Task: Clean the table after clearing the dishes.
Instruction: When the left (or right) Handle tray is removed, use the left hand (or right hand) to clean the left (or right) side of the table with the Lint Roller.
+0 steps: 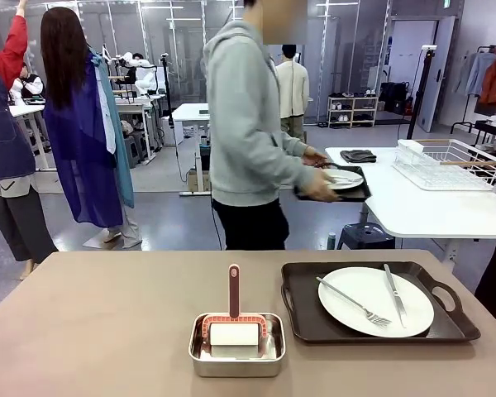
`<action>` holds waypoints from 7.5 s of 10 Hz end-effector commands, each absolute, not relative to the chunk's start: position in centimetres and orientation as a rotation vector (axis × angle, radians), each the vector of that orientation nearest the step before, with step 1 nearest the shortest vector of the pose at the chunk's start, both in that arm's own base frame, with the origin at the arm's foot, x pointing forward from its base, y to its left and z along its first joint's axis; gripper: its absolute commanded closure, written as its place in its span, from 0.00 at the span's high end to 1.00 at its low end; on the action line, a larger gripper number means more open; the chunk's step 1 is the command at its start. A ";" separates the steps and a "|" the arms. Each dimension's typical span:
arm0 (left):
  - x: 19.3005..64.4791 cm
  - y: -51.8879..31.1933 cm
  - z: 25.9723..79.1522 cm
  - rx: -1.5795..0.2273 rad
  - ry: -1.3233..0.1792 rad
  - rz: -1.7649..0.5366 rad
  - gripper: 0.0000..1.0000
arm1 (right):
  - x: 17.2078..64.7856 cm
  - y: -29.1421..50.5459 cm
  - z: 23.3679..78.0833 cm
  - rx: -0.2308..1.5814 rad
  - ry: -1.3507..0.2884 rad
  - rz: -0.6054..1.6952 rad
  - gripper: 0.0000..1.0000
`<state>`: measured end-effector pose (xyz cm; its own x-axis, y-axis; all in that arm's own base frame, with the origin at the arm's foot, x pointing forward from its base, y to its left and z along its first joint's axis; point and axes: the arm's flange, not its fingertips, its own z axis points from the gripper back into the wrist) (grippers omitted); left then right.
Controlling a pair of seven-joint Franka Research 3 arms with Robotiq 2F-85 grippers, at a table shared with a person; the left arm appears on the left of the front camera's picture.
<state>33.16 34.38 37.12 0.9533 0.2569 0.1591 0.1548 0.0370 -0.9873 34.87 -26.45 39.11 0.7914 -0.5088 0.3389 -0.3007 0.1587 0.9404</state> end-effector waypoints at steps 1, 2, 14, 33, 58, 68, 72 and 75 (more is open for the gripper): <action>35.6 32.8 41.5 -1.392 -0.321 -0.066 1.00 | 34.6 -26.1 39.5 1.445 -0.712 -0.163 1.00; 39.1 29.6 45.9 -1.281 -0.308 -0.172 1.00 | 34.6 -26.1 39.5 1.445 -0.712 -0.163 1.00; 53.6 -25.4 56.1 -0.459 -0.070 -1.122 1.00 | 34.6 -26.1 39.5 1.445 -0.712 -0.163 1.00; 54.2 -36.1 48.9 -0.303 0.113 -1.553 1.00 | 34.6 -26.1 39.5 1.445 -0.712 -0.163 1.00; 51.6 -37.7 41.2 -0.325 0.274 -1.603 0.00 | 34.6 -26.1 39.5 1.445 -0.712 -0.163 1.00; 45.8 -11.5 52.3 -0.560 -0.170 -0.344 0.00 | 34.6 -26.1 39.5 1.445 -0.712 -0.163 1.00; 45.3 -11.0 44.5 -0.417 -0.326 -0.312 0.00 | 34.6 -26.1 39.5 1.445 -0.712 -0.163 1.00; 46.5 -7.2 46.6 -0.576 -0.251 -0.179 0.00 | 34.6 -26.1 39.5 1.445 -0.712 -0.163 1.00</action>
